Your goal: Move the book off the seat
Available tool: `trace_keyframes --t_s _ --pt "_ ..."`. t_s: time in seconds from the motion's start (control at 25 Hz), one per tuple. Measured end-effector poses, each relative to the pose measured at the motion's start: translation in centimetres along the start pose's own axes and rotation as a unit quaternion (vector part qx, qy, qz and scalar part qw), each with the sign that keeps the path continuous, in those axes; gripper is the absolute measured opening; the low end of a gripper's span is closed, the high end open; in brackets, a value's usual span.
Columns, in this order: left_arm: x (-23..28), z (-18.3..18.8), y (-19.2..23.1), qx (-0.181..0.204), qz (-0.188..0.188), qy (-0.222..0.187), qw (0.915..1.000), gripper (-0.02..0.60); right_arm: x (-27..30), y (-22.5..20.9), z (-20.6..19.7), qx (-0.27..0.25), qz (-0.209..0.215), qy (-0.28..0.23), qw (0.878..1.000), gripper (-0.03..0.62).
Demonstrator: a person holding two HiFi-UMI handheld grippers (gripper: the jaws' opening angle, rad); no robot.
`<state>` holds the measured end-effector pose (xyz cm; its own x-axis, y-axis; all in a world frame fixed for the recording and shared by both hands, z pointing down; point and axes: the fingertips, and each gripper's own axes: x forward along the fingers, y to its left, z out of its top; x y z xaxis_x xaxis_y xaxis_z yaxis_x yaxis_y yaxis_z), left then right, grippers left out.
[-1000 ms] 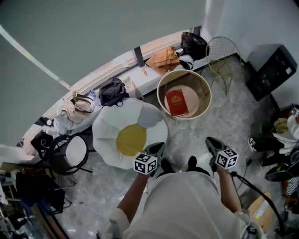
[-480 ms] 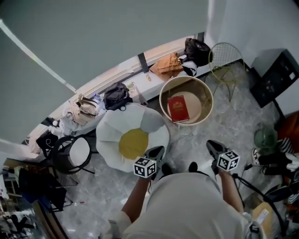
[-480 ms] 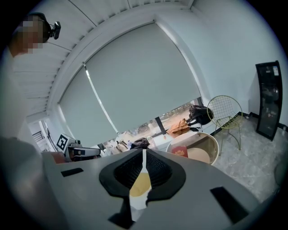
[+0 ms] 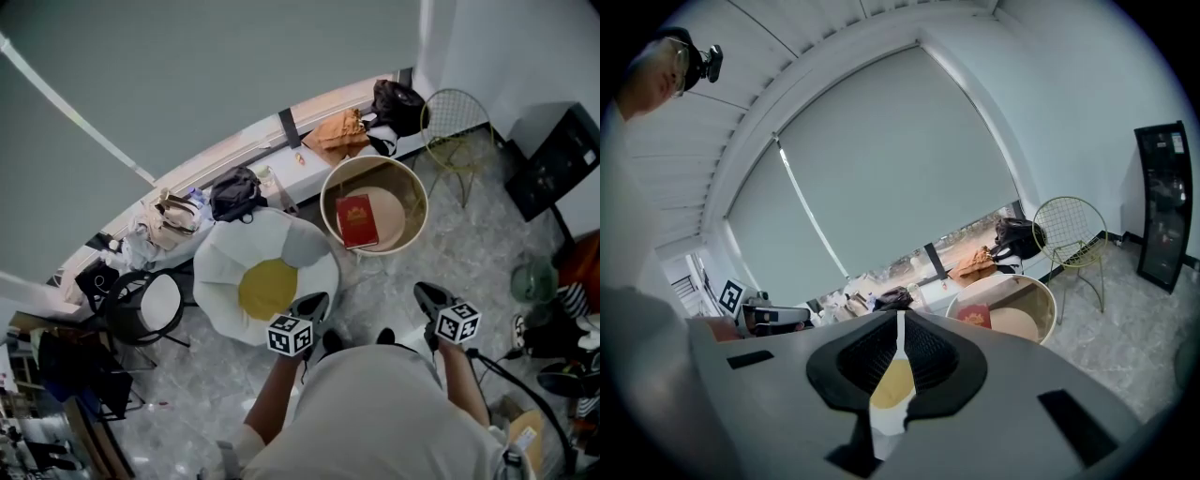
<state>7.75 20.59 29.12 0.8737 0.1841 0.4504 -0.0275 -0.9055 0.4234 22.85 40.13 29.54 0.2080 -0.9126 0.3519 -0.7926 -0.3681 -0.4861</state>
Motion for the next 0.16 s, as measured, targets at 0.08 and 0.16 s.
trace_keyframes --t_s 0.08,0.16 --pt "0.05 -0.19 0.04 -0.001 0.002 -0.001 1.0 0.002 0.02 0.05 0.17 -0.002 0.002 -0.001 1.0 0.051" --pt "0.03 -0.41 0.11 -0.002 0.005 -0.001 1.0 0.002 -0.01 0.16 0.29 -0.004 0.003 -0.001 1.0 0.051"
